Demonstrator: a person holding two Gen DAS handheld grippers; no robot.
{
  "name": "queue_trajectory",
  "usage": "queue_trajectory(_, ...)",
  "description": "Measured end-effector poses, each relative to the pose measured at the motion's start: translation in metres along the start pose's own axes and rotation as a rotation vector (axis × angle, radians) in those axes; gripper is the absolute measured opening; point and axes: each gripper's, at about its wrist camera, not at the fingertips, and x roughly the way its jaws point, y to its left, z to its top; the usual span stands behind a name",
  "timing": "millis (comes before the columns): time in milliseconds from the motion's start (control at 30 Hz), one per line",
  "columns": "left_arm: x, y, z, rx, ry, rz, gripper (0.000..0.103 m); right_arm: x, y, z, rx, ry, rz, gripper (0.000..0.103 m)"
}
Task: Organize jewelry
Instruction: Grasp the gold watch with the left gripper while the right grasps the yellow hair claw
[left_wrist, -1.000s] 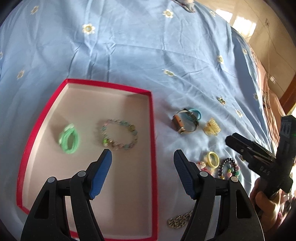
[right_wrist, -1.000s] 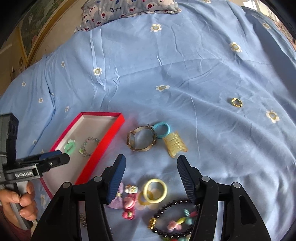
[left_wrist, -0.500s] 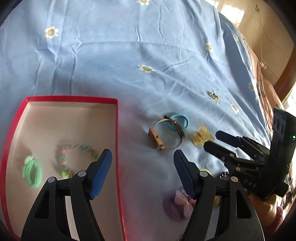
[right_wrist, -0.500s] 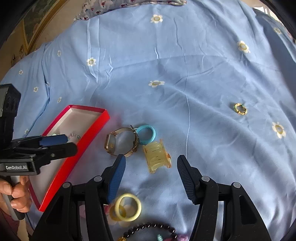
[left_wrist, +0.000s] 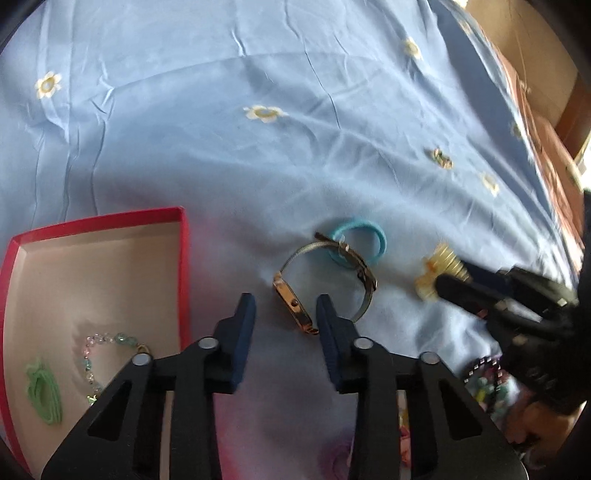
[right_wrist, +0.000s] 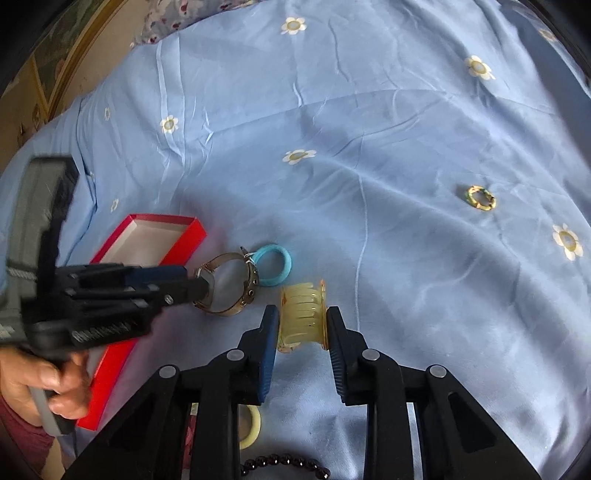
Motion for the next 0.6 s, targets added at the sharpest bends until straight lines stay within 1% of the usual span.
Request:
queue_trajectory(67,0.004,-0.001,-0.001,0.0,0.01,-0.013,0.012,-0.003,-0.003,0.0,0.014,-0.008,-0.003,0.026)
queue_trajectory(133,0.002,-0.002,-0.002,0.004,0.001,-0.009,0.007,-0.007,-0.007,-0.002,0.027,-0.016,-0.003,0.026)
queue_trajectory(333,-0.014,0.0,-0.007,-0.011,-0.028,-0.044,0.007,-0.019,-0.009,-0.005,0.047,-0.039,0.0,0.026)
queue_trajectory(600,-0.052,0.008,-0.022,-0.053,-0.088,-0.079,0.007,-0.04,0.004,-0.005,0.05,-0.069,0.027,0.026)
